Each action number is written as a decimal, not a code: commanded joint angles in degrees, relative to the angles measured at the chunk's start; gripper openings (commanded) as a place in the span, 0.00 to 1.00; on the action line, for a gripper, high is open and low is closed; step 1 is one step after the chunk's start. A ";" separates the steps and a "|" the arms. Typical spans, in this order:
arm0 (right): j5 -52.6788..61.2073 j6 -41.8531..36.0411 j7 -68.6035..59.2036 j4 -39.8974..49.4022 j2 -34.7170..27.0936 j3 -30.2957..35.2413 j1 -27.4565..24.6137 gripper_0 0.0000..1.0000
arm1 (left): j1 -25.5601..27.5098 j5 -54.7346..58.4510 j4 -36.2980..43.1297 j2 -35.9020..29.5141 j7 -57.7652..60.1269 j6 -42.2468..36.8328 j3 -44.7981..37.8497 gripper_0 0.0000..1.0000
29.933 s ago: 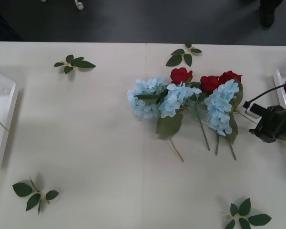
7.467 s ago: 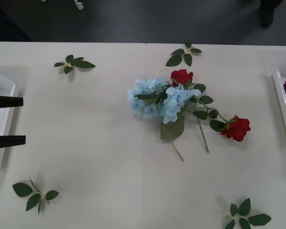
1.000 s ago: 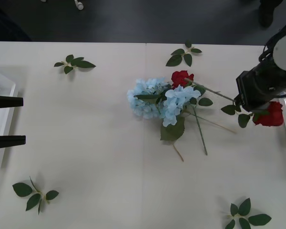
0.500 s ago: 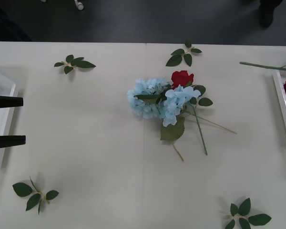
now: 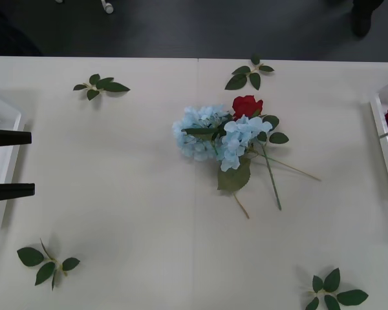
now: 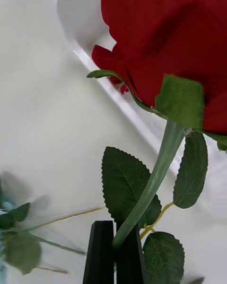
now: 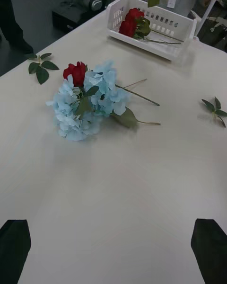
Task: Put the red flowers into the right box and the blue flowers into the left box
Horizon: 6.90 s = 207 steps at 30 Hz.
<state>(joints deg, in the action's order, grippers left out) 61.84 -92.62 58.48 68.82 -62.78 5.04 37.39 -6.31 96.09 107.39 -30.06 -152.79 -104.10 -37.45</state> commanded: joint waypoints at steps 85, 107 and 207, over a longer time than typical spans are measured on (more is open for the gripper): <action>-8.41 2.97 37.76 8.70 0.55 3.14 -2.58 0.85 | -0.81 0.15 0.63 -0.96 -2.21 0.56 -0.69 1.00; -31.43 -7.23 22.64 34.36 21.91 -14.35 -1.35 0.85 | -0.81 0.15 0.63 -0.96 -2.21 0.56 -0.69 1.00; -45.41 12.64 13.50 13.44 39.05 -32.81 -4.43 0.54 | -0.81 0.15 0.63 -0.96 -2.21 0.56 -0.69 1.00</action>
<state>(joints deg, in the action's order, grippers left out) 16.90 -80.05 74.96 81.60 -23.65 -28.57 32.80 -6.31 96.09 107.35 -30.06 -152.79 -104.10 -37.46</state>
